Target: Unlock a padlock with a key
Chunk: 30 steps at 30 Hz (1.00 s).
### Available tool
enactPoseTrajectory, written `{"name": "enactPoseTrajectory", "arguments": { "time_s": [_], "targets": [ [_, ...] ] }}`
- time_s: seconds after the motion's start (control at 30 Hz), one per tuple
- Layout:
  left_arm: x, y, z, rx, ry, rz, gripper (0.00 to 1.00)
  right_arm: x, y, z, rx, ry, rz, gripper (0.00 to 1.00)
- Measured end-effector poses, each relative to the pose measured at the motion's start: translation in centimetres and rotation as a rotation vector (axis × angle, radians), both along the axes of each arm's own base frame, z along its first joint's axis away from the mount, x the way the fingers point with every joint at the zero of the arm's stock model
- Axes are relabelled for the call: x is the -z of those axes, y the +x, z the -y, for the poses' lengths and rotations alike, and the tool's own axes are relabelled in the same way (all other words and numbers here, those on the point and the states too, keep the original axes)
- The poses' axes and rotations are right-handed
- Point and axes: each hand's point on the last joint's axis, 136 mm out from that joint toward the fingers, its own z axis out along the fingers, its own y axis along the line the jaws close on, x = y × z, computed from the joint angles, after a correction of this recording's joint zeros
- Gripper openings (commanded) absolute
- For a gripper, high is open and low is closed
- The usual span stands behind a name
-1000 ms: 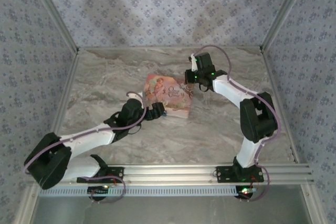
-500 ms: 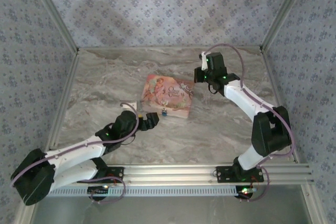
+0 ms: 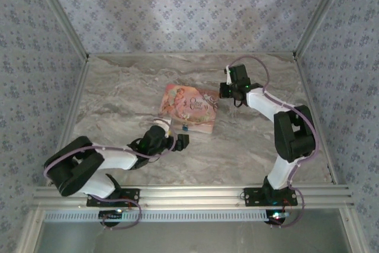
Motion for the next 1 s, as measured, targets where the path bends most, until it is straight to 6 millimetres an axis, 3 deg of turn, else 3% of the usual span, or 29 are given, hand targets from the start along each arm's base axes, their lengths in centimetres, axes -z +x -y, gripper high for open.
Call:
{"name": "enactPoseTrajectory", "arguments": {
  "time_s": [0.2, 0.47, 0.87, 1.0],
  "targets": [
    [1.2, 0.8, 2.8, 0.084, 0.024, 0.028, 0.98, -0.5, 1.2, -0.4, -0.001, 0.008, 0.023, 0.00],
    [1.2, 1.5, 5.7, 0.164, 0.017, 0.091, 0.98, 0.3, 1.3, -0.8, -0.008, 0.005, 0.012, 0.00],
    [-1.6, 1.0, 8.2, 0.300, -0.097, 0.149, 0.80, -0.1, 1.6, -1.2, -0.014, 0.013, 0.035, 0.00],
    [-2.2, 1.4, 8.4, 0.316, -0.175, 0.135, 0.80, -0.2, 1.6, -1.3, -0.016, 0.015, 0.040, 0.00]
  ]
}}
